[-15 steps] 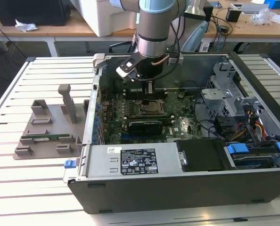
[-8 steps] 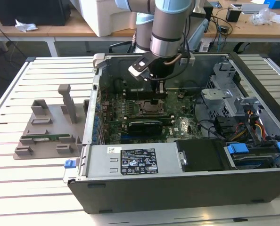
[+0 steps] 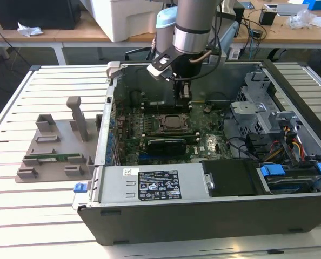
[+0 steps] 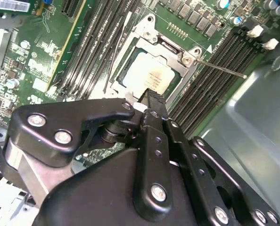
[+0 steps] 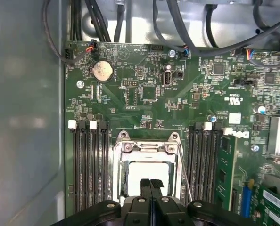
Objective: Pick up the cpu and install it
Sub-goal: 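Close the cpu cover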
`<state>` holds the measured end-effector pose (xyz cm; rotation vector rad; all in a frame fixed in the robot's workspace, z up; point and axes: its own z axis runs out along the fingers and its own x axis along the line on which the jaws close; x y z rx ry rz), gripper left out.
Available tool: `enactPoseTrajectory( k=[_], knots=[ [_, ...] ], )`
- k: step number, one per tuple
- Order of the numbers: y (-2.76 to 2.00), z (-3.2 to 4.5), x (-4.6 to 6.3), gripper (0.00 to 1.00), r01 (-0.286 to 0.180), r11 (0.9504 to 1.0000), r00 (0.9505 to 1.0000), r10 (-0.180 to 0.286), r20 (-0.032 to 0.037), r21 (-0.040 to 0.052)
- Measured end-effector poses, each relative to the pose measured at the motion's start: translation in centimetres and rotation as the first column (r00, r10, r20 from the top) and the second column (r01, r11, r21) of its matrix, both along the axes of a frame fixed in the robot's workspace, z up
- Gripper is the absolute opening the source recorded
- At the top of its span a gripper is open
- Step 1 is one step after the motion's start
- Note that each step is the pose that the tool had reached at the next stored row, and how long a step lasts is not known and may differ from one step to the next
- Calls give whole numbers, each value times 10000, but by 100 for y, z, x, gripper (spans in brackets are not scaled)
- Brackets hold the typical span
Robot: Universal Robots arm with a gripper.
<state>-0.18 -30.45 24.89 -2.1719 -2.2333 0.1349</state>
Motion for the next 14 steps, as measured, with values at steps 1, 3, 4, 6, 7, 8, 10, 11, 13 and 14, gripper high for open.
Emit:
enactPoseTrajectory(
  k=[1, 3, 4, 6, 7, 8, 10, 11, 13, 14],
  knots=[
    [0, 35, 0, 11, 0, 10000, 10000, 0, 0, 0],
    [0, 79, 0, 11, 0, 10000, 10000, 0, 0, 0],
    [0, 92, 0, 11, 0, 10000, 10000, 0, 0, 0],
    [0, 131, 0, 11, -1, 10000, 10000, 1, 0, 0],
    [0, 149, 0, 11, 0, 10000, 10000, 0, 0, 0],
    [0, 177, 0, 11, 0, 10000, 10000, 0, 0, 0],
    [0, 213, 0, 11, -1, 10000, 10000, 1, 0, 1],
    [0, 232, 0, 11, 0, 10000, 10000, 0, 0, 0],
    [0, 268, 0, 11, 0, 10000, 10000, 0, 0, 0],
    [0, 288, 0, 11, 0, 10000, 10000, 0, 0, 0]
  ],
)
